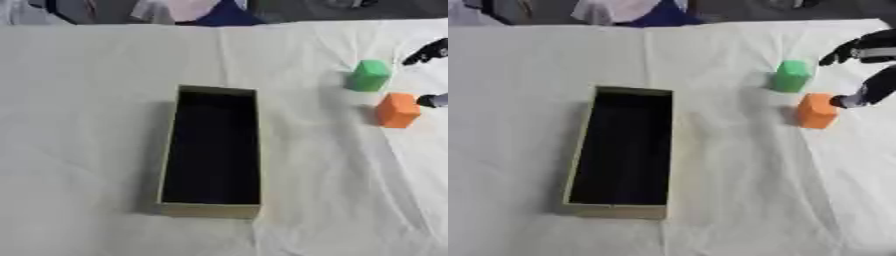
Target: Pick up objects on the table and place them in the box.
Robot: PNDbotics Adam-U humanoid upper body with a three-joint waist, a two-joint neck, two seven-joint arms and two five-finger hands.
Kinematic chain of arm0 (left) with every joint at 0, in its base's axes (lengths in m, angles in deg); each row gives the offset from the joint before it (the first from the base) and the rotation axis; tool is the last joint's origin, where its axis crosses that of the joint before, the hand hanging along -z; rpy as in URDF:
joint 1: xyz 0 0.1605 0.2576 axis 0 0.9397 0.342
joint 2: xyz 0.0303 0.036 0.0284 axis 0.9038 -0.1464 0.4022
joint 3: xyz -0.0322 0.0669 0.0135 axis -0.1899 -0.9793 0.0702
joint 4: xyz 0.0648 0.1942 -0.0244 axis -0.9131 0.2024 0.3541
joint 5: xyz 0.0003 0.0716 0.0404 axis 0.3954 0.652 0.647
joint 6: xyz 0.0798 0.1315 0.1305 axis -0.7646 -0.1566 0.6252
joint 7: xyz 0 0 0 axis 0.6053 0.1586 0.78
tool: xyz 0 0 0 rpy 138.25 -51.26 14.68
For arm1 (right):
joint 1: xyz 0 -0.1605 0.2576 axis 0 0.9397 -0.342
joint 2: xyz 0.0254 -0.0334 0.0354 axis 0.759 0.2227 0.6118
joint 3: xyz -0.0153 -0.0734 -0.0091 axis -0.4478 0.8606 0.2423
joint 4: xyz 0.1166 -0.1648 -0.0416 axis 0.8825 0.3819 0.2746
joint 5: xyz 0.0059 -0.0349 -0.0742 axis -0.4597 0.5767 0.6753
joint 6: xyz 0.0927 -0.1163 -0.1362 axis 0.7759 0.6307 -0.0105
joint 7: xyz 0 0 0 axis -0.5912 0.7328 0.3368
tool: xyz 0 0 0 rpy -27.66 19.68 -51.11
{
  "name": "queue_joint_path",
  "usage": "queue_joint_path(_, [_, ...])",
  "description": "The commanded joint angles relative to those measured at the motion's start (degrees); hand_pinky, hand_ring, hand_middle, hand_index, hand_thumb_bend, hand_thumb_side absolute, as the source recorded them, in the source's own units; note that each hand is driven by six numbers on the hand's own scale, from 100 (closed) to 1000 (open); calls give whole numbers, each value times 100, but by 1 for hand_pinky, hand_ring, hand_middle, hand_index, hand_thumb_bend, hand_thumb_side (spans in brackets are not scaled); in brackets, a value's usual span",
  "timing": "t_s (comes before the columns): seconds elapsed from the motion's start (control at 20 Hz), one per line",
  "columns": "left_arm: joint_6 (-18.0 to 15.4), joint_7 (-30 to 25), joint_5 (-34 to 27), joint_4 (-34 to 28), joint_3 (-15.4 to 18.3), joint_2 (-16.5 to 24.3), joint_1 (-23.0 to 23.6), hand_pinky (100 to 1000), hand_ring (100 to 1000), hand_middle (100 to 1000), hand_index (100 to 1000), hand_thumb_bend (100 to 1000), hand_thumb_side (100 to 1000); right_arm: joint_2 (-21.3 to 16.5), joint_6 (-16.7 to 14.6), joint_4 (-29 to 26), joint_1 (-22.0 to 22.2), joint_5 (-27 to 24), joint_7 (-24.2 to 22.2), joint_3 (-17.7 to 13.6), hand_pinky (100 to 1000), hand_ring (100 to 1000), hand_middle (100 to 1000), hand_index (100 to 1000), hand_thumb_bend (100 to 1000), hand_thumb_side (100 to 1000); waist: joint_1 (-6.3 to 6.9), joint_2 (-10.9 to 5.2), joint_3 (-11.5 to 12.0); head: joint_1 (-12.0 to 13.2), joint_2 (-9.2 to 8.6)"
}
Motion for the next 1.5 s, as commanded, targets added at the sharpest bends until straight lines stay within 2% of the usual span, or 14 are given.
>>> queue_joint_path(0.05, [7, -14, -18, -115, 19, 96, -53, 731, 806, 768, 899, 360, 961, -95, -64, 133, -142, 19, -63, -10, 911, 922, 915, 1000, 317, 530, 7, -69, 16, 4, 31])
queue_joint_path(0.8, [36, -103, -16, -115, -4, 56, -61, 731, 807, 769, 899, 352, 961, 299, -195, 875, -446, 75, -78, 160, 900, 905, 905, 1000, 302, 565, 55, -59, 74, -60, 31])
queue_joint_path(1.05, [41, -107, -6, -115, 7, 56, -43, 731, 807, 769, 899, 350, 961, 248, -239, 1062, -410, 108, -86, 107, 902, 908, 908, 1000, 308, 563, 60, -54, 62, -47, 31])
queue_joint_path(1.5, [46, -114, 0, -115, 13, 54, -26, 731, 808, 770, 899, 350, 962, 80, -263, 1042, -271, 128, -154, 36, 908, 918, 916, 1000, 338, 547, 46, -60, 38, -36, 31])
